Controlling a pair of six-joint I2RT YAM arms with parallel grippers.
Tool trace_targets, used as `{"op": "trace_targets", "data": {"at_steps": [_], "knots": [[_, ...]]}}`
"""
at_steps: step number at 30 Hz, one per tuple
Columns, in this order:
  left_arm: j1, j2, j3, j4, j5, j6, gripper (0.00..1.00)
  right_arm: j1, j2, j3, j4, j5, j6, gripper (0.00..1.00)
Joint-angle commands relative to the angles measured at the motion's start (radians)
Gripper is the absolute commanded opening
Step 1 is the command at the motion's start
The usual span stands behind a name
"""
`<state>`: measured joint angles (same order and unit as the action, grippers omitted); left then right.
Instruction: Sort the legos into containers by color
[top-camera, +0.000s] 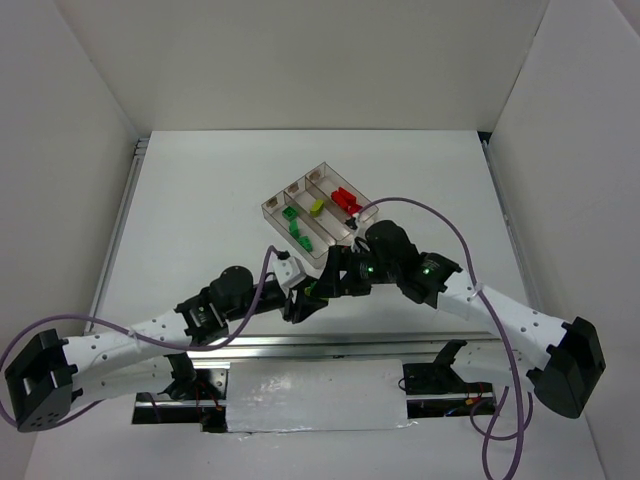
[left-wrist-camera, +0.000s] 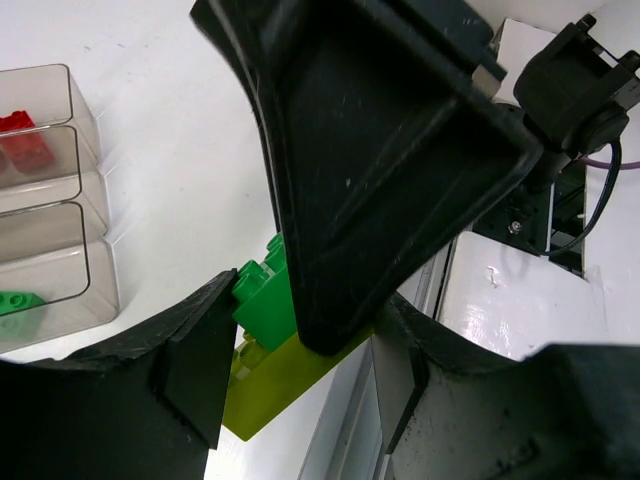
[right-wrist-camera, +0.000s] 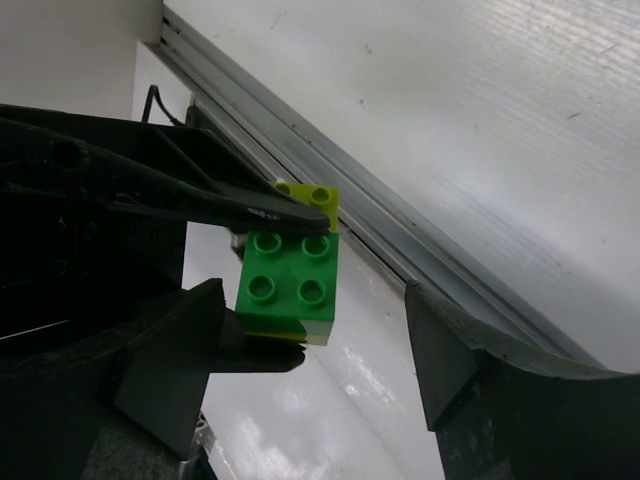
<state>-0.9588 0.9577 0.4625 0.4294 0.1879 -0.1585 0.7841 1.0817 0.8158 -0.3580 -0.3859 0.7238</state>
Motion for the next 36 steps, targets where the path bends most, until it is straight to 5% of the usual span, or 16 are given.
{"op": "trace_targets", "data": {"at_steps": [1, 9, 10, 11, 13, 14, 15, 16, 17, 30, 36], "knots": [[-0.02, 0.016, 0.06, 0.048, 0.004, 0.043, 0.0, 0.021, 0.001, -0.017, 0.074, -0.041, -0.003, 0.78], [-0.055, 0.038, 0.079, 0.034, -0.063, 0.059, 0.01, 0.026, -0.009, -0.029, 0.114, -0.076, 0.012, 0.38], [-0.057, 0.039, 0.084, 0.022, -0.082, 0.059, 0.02, 0.026, -0.011, -0.035, 0.12, -0.085, 0.015, 0.13], [-0.058, 0.044, 0.087, 0.017, -0.1, 0.059, 0.05, 0.026, -0.014, -0.038, 0.125, -0.088, 0.022, 0.03], [-0.058, 0.047, 0.091, 0.008, -0.168, 0.034, 0.38, 0.027, -0.023, -0.052, 0.142, -0.094, 0.029, 0.0], [-0.058, 0.047, 0.093, 0.006, -0.183, 0.022, 0.38, 0.026, -0.026, -0.053, 0.148, -0.094, 0.031, 0.0], [-0.057, 0.049, 0.094, 0.003, -0.235, 0.013, 0.53, 0.026, -0.029, -0.058, 0.152, -0.094, 0.034, 0.0], [-0.058, 0.052, 0.102, -0.003, -0.251, -0.005, 0.84, 0.026, -0.032, -0.067, 0.171, -0.093, 0.035, 0.0], [-0.058, 0.052, 0.11, -0.009, -0.269, -0.018, 0.99, 0.026, -0.039, -0.072, 0.178, -0.087, 0.035, 0.0], [-0.057, -0.114, 0.272, -0.292, -0.412, -0.423, 1.0, -0.046, -0.206, -0.23, 0.431, 0.169, -0.046, 0.0], [-0.055, -0.169, 0.294, -0.348, -0.325, -0.539, 1.0, -0.089, -0.345, -0.294, 0.549, 0.061, -0.104, 0.0]]}}
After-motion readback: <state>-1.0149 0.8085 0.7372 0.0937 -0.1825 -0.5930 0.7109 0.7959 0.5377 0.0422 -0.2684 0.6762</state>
